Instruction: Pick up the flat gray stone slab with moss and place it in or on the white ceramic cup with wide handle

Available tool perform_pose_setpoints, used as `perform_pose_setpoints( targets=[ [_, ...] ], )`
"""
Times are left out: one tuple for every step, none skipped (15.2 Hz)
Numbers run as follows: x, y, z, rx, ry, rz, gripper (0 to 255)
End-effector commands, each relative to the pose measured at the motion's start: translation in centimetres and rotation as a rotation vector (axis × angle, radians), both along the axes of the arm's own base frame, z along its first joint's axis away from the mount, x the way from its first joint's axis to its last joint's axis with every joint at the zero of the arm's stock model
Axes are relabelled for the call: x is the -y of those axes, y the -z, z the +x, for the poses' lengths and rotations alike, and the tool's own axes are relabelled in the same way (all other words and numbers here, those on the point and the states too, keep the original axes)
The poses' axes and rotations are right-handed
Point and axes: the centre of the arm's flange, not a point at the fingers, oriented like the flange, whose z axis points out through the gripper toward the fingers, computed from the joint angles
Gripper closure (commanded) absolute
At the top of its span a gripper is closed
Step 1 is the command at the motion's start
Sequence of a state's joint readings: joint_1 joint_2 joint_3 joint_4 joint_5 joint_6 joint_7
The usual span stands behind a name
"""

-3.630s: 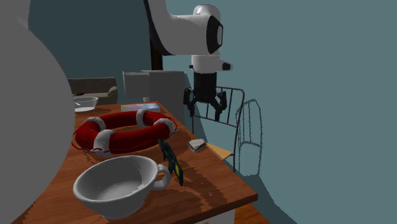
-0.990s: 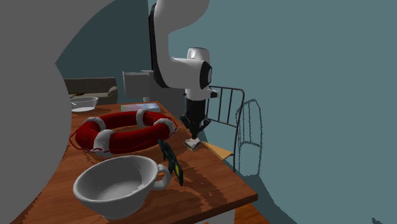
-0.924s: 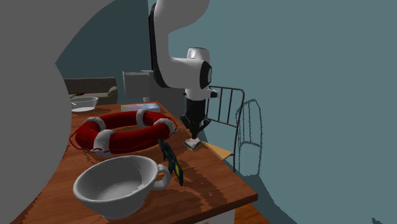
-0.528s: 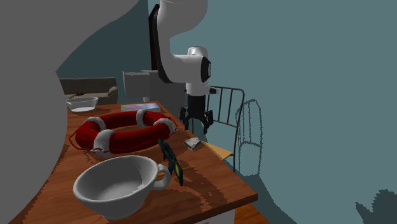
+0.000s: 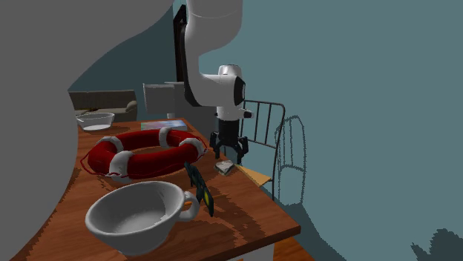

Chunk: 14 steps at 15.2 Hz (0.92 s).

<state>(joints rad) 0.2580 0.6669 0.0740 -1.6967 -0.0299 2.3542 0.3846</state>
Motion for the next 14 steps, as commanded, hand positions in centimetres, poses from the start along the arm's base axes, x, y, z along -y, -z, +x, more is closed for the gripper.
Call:
perform_pose_setpoints(
  targets=[
    [0.0,0.1,0.01,0.0,0.0,0.0,0],
    [0.0,0.1,0.01,0.0,0.0,0.0,0],
    [0.0,0.1,0.01,0.0,0.0,0.0,0],
    [0.0,0.1,0.01,0.0,0.0,0.0,0],
    [0.0,0.09,0.01,0.0,0.0,0.0,0],
    [0.0,0.09,0.01,0.0,0.0,0.0,255],
    [0.0,0.09,0.01,0.0,0.0,0.0,255],
    [0.0,0.09,0.01,0.0,0.0,0.0,255],
    [0.01,0.09,0.01,0.0,0.0,0.0,255],
    [0.0,0.09,0.01,0.0,0.0,0.0,255],
    [0.0,0.09,0.01,0.0,0.0,0.0,255],
    [0.0,0.1,0.01,0.0,0.0,0.0,255],
    [0.0,0.1,0.01,0.0,0.0,0.0,255],
    [0.0,0.11,0.0,0.0,0.0,0.0,255]
  ],
)
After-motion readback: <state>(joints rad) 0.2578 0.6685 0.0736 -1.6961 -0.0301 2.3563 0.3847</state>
